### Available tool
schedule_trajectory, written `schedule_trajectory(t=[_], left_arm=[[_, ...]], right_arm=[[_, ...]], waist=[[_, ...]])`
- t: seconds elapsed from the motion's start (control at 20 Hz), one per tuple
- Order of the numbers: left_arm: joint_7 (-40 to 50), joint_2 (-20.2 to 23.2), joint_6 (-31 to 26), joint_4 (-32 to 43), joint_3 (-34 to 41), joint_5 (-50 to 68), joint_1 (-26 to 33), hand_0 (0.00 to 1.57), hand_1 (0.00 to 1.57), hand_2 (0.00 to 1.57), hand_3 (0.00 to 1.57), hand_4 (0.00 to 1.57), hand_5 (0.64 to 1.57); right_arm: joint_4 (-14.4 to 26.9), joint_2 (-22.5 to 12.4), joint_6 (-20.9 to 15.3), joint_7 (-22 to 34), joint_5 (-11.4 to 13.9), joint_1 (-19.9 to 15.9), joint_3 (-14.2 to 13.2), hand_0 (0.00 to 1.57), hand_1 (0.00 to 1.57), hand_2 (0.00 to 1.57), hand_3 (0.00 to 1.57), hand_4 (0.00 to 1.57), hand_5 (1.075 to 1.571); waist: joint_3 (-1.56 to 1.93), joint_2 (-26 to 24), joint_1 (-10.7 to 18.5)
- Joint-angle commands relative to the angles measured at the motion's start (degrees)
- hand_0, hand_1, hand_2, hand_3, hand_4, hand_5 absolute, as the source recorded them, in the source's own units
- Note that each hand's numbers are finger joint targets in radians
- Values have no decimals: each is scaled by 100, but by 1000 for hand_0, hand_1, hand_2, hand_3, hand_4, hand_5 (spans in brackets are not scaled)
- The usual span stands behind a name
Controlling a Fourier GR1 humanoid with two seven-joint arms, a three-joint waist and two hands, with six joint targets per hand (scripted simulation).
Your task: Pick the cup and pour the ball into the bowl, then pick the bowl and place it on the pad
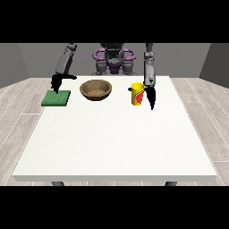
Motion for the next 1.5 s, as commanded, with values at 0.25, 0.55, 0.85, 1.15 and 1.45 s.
schedule_trajectory(t=[0.25,0.55,0.85,1.15,1.45], left_arm=[[-605,13,1145,332,196,-324,-345,1352,1352,1571,1571,1111,1560],[-507,151,1383,-107,296,-349,13,1365,1365,1571,1571,1202,1529],[858,304,2752,-430,-579,-1799,133,1394,1394,1571,1571,1251,1530],[2339,246,3492,-132,-1631,-3435,-138,1429,1429,1571,1571,1212,1557],[3499,353,3322,92,-2767,-5212,14,1413,1413,1571,1571,1142,1570]], right_arm=[[114,-409,340,-260,-112,-273,-103,0,0,0,0,0,1543],[115,-787,499,-166,-318,-382,-251,0,0,255,0,161,1549],[510,-495,358,512,-231,-603,102,0,0,214,119,231,1553],[1071,-289,52,829,-126,-1066,148,0,0,252,0,318,1553],[1771,-384,81,668,-72,-716,6,0,0,201,146,339,1551]], waist=[[16,553,-454],[18,830,-585],[35,-430,-843],[38,-1015,-614],[54,-1816,-166]])
